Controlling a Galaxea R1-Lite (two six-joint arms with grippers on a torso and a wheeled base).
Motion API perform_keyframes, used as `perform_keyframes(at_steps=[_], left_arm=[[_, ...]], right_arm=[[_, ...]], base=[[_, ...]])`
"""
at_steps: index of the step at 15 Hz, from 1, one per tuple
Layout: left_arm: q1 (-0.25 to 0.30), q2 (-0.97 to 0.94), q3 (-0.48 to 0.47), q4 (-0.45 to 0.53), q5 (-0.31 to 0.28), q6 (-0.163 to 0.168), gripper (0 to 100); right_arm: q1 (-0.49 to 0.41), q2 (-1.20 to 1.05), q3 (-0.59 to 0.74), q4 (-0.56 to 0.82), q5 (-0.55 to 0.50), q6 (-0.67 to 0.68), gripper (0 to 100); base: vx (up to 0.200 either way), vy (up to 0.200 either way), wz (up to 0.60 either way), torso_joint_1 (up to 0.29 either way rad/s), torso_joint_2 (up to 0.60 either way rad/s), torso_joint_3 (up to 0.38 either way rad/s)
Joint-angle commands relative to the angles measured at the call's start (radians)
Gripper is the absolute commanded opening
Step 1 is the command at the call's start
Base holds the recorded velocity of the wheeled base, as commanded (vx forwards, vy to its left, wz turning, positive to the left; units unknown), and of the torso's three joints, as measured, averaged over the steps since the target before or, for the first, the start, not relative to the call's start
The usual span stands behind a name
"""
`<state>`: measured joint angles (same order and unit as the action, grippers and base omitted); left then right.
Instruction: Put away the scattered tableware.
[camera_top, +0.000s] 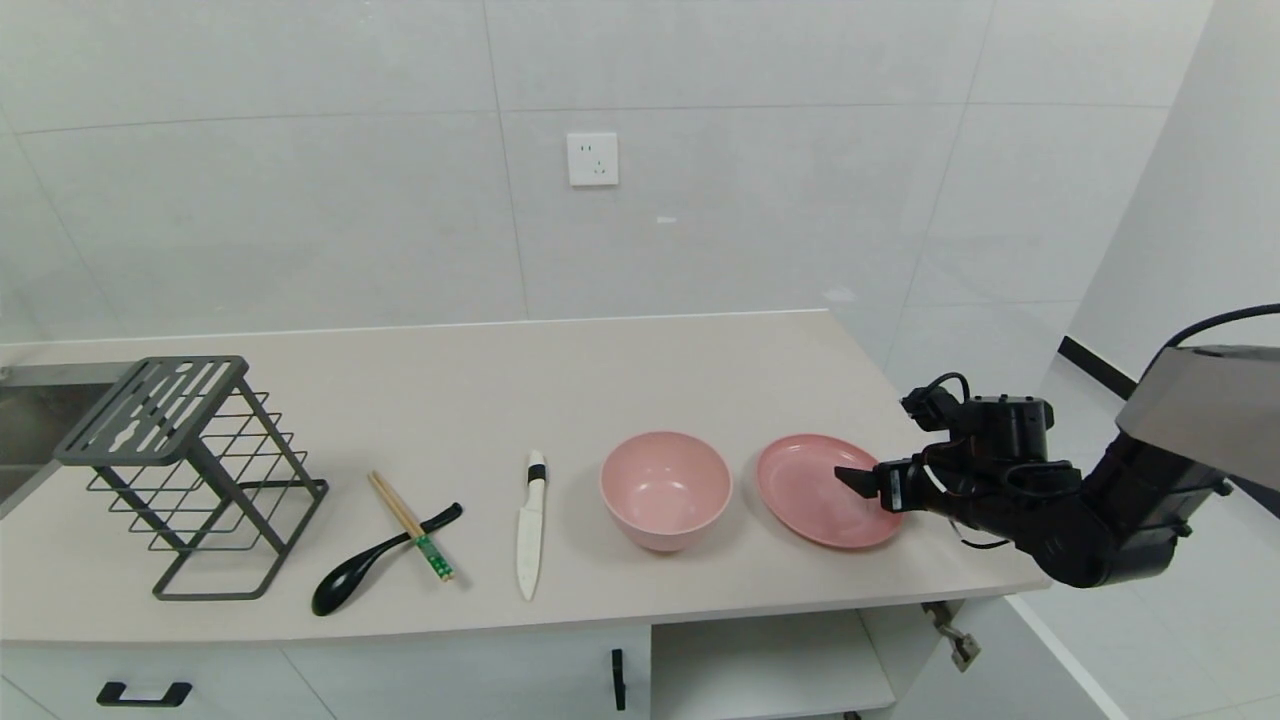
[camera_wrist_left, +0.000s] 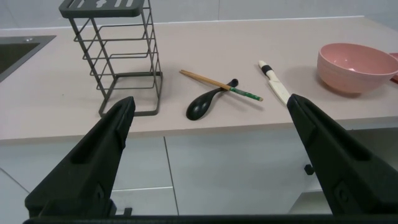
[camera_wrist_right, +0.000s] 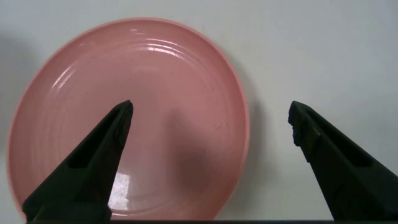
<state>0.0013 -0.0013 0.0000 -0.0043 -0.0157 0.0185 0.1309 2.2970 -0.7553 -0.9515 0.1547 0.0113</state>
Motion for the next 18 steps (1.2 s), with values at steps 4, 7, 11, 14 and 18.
perform_keyframes(at_steps=[4, 7, 11, 14, 18], left_arm=[[0.0, 0.001, 0.0, 0.0, 0.0, 0.0, 100], [0.0, 0.001, 0.0, 0.0, 0.0, -0.002, 100], [0.0, 0.001, 0.0, 0.0, 0.0, -0.003, 100], [0.0, 0.001, 0.0, 0.0, 0.0, -0.003, 100], [0.0, 0.001, 0.0, 0.0, 0.0, -0.008, 100]], right_arm=[[0.01, 0.044, -0.019, -0.001, 0.0, -0.001, 100], [0.015, 0.055, -0.015, -0.001, 0.003, -0.005, 100], [0.035, 0.058, 0.001, -0.001, 0.0, -0.001, 0], [0.012, 0.055, -0.002, -0.001, -0.003, -0.001, 0], [0.013, -0.065, 0.01, -0.003, 0.008, 0.157, 0]], base=[[0.0, 0.0, 0.0, 0.0, 0.0, 0.0], [0.0, 0.0, 0.0, 0.0, 0.0, 0.0], [0.0, 0.0, 0.0, 0.0, 0.0, 0.0], [0.0, 0.0, 0.0, 0.0, 0.0, 0.0], [0.0, 0.0, 0.0, 0.0, 0.0, 0.0]])
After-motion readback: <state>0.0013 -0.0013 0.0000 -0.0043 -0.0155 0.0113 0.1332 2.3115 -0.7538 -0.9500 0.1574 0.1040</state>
